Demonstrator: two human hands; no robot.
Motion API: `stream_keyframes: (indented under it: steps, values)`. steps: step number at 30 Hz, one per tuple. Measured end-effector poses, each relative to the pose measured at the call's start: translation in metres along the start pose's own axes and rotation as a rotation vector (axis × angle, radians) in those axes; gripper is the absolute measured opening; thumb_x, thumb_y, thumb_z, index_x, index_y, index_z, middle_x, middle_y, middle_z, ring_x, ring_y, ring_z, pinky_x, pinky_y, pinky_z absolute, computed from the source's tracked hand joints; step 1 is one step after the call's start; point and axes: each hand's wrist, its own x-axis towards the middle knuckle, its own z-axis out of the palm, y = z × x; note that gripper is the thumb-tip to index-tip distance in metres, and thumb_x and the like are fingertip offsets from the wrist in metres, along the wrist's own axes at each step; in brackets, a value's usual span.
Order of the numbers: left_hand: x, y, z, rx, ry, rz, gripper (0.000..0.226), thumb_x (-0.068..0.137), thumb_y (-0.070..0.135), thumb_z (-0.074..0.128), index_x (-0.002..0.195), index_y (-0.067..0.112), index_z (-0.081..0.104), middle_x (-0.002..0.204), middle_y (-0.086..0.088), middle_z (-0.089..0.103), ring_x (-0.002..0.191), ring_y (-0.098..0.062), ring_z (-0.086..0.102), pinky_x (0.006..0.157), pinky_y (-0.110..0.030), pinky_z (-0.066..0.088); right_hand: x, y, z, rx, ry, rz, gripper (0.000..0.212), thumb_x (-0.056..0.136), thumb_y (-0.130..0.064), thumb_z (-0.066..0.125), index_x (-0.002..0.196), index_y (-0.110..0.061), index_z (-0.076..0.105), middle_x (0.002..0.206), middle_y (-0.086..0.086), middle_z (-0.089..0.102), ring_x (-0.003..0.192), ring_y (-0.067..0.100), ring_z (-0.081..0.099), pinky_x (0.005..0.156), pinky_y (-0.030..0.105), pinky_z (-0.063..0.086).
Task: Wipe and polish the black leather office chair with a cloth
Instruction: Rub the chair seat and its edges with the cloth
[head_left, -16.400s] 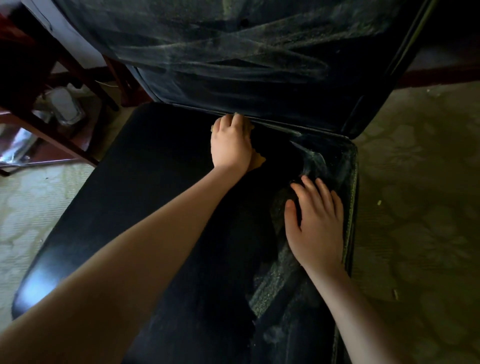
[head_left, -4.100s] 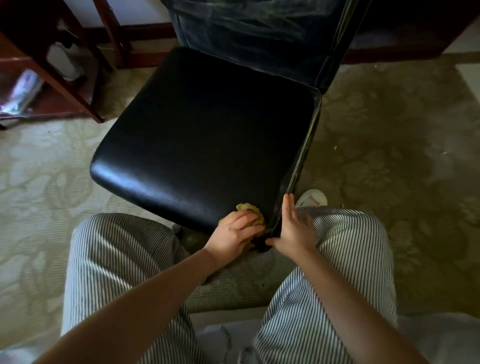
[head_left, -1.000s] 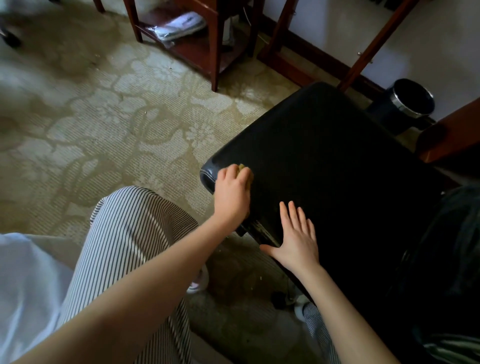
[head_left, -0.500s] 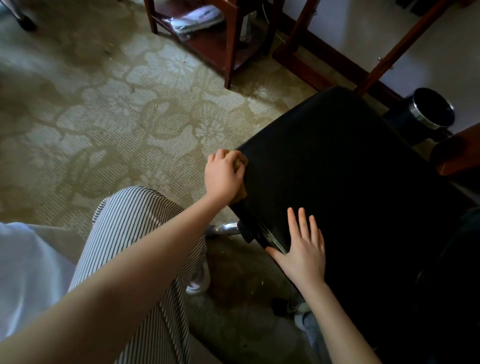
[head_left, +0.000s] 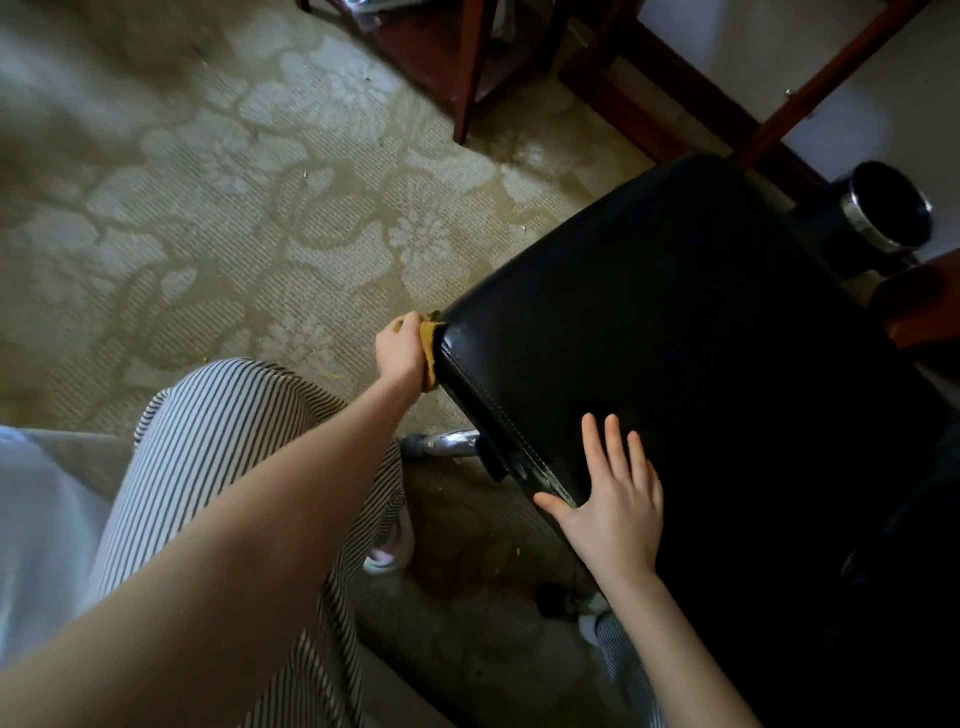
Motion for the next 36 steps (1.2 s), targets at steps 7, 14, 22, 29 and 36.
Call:
stream_keyframes:
  steps: [7,14,22,29,36]
  values:
    - [-0.054,-0.026,0.019,-0.081,0.143,0.257,0.031,0.099,0.022,0.039,0.127,0.016,0.051,0.120,0.006,0.043,0.107,-0.005,0.042,0.092,-0.013,0.028,0.012,-0.012,-0.001,0.015,0.027,0.055,0.102,0.055,-0.059,0.081,0.140,-0.016,0.043,0.141,0.013,0.046,0.129,0.036,0.044,0.098,0.051,0.040]
    - [-0.075,-0.036,0.031,0.125,-0.069,0.534,0.029,0.097,0.017,0.045,0.125,0.017,0.052,0.136,-0.007,0.037,0.124,-0.016,0.037,0.105,-0.028,0.029,0.036,-0.037,-0.011,0.048,-0.132,0.147,0.102,0.080,-0.067,0.052,0.149,-0.024,-0.009,0.158,0.005,-0.004,0.145,0.027,-0.002,0.115,0.042,0.009]
    - [-0.044,-0.014,0.038,0.116,-0.200,0.670,0.024,0.095,0.013,0.044,0.115,0.009,0.055,0.116,-0.005,0.045,0.109,-0.013,0.045,0.102,-0.031,0.036,0.007,-0.034,-0.024,0.123,-0.215,0.287,0.097,0.084,-0.057,0.054,0.149,-0.026,-0.011,0.157,0.005,-0.014,0.144,0.026,-0.007,0.116,0.041,0.003]
    - [-0.068,-0.042,0.040,0.161,-0.232,0.650,0.023,0.096,0.013,0.044,0.116,0.008,0.052,0.115,-0.001,0.039,0.110,-0.014,0.042,0.102,-0.029,0.033,-0.008,-0.032,-0.012,0.178,-0.125,0.307,0.095,0.081,-0.038,0.068,0.150,-0.028,0.004,0.158,0.000,0.005,0.145,0.020,0.005,0.112,0.039,0.017]
    - [-0.113,-0.078,0.028,0.228,-0.350,0.585,0.029,0.092,0.020,0.041,0.113,0.003,0.050,0.113,-0.003,0.034,0.106,-0.012,0.040,0.098,-0.022,0.030,-0.008,-0.030,-0.010,0.161,-0.139,0.317,0.091,0.084,-0.031,0.067,0.150,-0.029,0.004,0.158,-0.003,0.005,0.145,0.018,0.003,0.113,0.040,0.015]
